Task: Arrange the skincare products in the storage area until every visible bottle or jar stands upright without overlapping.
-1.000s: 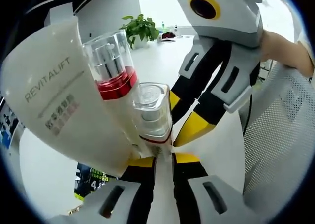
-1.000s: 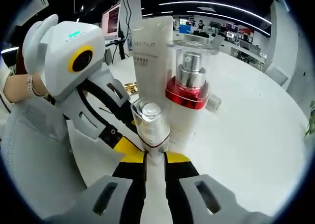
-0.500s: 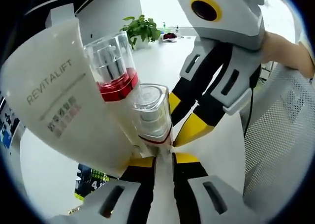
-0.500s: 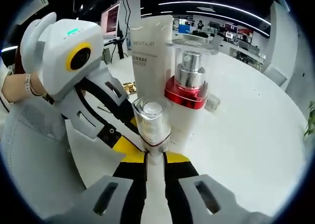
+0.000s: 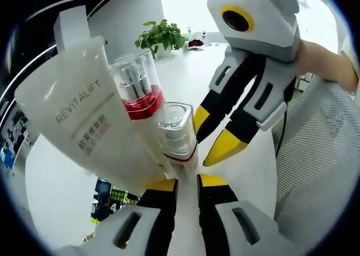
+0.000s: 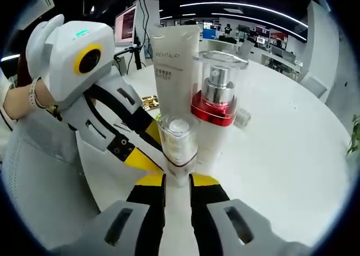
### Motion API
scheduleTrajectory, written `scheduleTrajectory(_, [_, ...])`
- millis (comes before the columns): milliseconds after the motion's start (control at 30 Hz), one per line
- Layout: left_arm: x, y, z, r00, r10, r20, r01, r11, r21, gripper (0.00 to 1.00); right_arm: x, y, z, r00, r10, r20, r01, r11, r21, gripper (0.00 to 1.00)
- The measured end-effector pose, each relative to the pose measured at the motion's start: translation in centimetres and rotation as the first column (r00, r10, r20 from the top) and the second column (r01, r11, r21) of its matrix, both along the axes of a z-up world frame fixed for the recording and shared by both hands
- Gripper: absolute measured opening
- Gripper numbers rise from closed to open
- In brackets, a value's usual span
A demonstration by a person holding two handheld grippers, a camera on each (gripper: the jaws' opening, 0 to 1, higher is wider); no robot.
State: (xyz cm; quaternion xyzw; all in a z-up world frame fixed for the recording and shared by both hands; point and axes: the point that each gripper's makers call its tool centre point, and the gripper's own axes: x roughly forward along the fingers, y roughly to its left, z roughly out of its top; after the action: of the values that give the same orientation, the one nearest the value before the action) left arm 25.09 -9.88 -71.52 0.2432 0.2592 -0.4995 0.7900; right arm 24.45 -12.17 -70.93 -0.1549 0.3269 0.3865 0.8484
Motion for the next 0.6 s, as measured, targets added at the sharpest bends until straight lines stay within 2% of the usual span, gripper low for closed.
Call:
scheduleTrajectory(300, [-0.3, 1.7, 1.0, 1.000, 0.030, 0.007, -0.030, 1.000, 0.008, 0.16, -0.3, -0.1, 0.9, 1.000, -0.010, 0.010, 0.010, 1.000, 0.013, 0.19])
scheduleTrajectory(600, [-0.5, 3.3, 1.7, 0.998, 0.069, -0.008, -0.069, 0.998, 0.002, 0.20, -0.9, -0.1, 1.8, 1.000, -0.019, 0.018, 0.018, 1.000, 0.022, 0.25])
